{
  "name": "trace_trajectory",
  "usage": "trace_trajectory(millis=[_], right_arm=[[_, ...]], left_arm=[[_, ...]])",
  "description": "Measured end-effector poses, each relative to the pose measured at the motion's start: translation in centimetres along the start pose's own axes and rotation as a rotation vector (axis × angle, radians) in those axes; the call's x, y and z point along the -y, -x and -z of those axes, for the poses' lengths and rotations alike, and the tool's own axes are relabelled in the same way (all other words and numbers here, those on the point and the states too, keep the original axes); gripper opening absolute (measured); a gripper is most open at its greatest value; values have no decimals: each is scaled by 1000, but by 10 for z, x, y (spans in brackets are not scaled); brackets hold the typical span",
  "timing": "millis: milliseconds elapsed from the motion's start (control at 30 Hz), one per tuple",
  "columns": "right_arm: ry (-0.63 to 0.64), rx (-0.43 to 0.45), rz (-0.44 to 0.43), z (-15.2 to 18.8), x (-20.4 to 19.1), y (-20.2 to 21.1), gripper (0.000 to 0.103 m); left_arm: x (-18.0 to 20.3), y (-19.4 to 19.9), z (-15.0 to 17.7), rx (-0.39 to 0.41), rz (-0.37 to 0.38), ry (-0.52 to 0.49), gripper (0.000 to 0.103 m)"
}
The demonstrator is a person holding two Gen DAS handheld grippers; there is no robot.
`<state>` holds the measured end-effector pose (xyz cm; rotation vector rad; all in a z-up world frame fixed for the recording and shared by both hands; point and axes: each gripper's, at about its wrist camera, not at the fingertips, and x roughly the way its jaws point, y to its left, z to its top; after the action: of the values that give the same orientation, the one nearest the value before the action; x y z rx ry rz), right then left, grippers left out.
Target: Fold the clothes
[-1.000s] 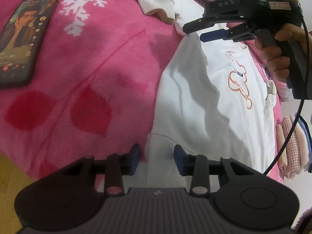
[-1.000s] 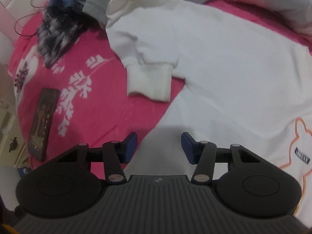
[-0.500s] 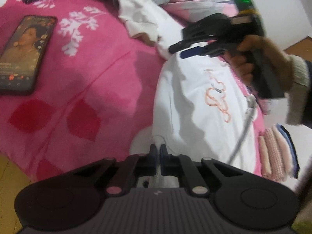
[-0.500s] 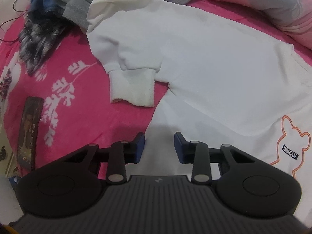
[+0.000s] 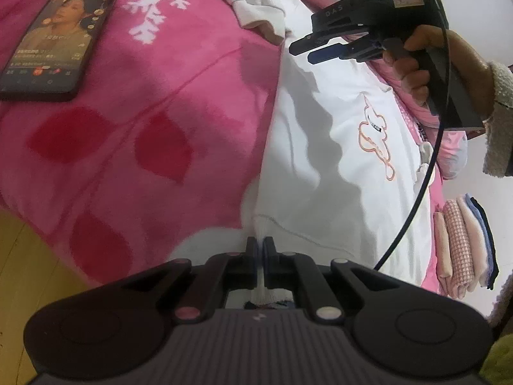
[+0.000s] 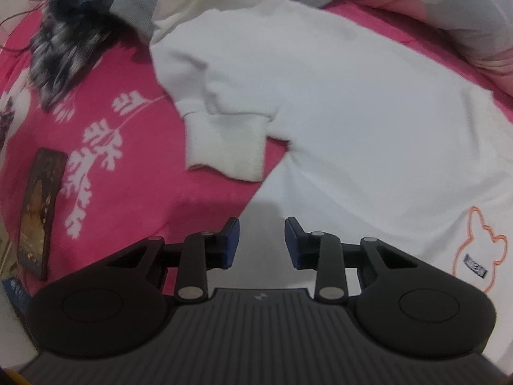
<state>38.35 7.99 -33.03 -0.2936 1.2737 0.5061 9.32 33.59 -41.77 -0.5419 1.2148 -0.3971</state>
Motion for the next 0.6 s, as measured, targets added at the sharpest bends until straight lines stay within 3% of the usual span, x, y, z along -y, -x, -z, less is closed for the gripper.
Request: trace_trajectory(millis=[233,367,600], right_arm=[[-12,14,5,-6,7,-20,15],[-18,6,-19,-8,13,-38,15],[-87,82,-66,23,34,10,15]], left_arm=[[-7,-2,0,-21,-7,-11,4],[-9,-4,-2,-38,0,-18,6],[-12,-8,-10,-85,26,-55,11]])
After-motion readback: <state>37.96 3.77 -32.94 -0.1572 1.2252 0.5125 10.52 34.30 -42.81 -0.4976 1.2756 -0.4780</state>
